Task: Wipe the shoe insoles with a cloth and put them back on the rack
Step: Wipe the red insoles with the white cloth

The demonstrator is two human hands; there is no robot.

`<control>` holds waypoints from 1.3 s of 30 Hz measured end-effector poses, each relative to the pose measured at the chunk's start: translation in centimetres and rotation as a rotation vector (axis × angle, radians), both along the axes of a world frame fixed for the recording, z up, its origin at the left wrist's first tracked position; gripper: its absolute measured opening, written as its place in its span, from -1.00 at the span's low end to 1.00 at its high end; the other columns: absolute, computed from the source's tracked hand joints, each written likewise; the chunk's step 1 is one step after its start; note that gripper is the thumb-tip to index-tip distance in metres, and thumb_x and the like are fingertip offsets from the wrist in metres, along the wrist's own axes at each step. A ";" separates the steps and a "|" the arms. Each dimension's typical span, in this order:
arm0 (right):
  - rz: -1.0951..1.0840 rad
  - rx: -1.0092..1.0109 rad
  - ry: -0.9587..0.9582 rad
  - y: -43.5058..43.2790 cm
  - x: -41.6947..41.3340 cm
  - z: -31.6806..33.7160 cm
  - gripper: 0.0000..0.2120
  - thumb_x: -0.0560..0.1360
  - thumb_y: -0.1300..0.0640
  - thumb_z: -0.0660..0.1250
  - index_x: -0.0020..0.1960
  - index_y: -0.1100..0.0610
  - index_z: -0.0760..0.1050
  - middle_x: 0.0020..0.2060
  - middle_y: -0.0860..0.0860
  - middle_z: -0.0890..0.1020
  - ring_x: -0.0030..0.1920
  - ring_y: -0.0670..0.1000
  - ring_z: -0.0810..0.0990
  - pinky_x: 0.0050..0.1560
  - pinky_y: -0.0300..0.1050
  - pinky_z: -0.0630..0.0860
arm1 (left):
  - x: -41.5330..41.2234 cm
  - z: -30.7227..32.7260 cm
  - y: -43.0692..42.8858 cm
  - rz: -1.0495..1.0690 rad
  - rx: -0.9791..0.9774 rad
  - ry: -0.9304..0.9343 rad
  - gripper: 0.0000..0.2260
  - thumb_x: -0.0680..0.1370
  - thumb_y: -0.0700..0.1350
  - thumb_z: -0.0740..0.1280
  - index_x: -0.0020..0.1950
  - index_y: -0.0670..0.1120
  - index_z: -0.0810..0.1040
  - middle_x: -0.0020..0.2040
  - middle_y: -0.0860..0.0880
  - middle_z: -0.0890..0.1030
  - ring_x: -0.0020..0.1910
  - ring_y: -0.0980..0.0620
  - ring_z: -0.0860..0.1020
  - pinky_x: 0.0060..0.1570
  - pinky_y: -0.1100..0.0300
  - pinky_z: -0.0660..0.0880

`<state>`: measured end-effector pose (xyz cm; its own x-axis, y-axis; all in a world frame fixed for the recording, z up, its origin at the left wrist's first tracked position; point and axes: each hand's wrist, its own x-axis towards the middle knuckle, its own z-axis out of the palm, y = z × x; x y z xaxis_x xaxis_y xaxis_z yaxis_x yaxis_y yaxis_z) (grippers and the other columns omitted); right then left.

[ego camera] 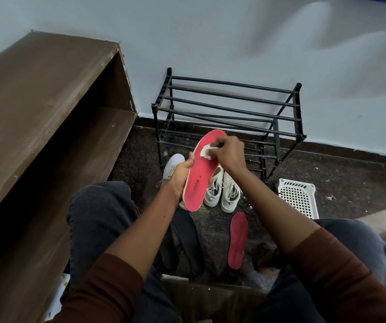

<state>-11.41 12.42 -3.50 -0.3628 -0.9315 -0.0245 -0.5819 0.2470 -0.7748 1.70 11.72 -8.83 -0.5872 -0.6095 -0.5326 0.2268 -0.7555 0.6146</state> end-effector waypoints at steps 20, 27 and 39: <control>0.005 -0.046 0.105 -0.2 0.7 -1.4 -0.90 0.32 0.38 0.36 -0.30 0.23 0.51 -0.32 0.12 0.59 -0.30 -0.01 0.47 -0.43 -0.35 0.28 | 0.1 -0.1 1.1 -0.024 0.034 -0.032 -0.47 0.63 0.18 -0.08 0.14 -0.19 0.48 -0.25 -0.16 0.67 -0.41 -0.07 0.61 -0.38 0.19 0.54; -0.195 -0.046 0.089 -1.4 -2.5 -2.2 -0.96 0.36 0.36 0.35 -0.23 0.27 0.51 -0.19 0.18 0.62 -0.18 0.07 0.53 -0.21 -0.11 0.41 | 0.9 0.0 1.7 -0.086 0.010 0.019 -0.41 0.62 0.21 -0.08 0.40 -0.21 0.31 -0.11 -0.21 0.68 -0.36 -0.07 0.64 -0.36 0.18 0.58; 0.316 0.288 -0.301 5.9 2.8 -1.5 -0.77 0.27 0.39 0.49 -0.39 0.18 0.47 -0.48 0.05 0.59 -0.52 -0.17 0.54 -0.46 -0.37 0.42 | 0.2 -1.5 1.0 0.177 0.056 -0.070 -0.42 0.65 0.14 -0.08 0.42 -0.30 0.29 -0.24 -0.18 0.66 -0.12 -0.11 0.54 0.10 -0.01 0.38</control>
<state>-8.59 18.34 -5.00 -0.0025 -0.9344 -0.3561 -0.4247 0.3234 -0.8456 1.94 12.76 -10.33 -0.4337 -0.6681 -0.6046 0.3170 -0.7412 0.5917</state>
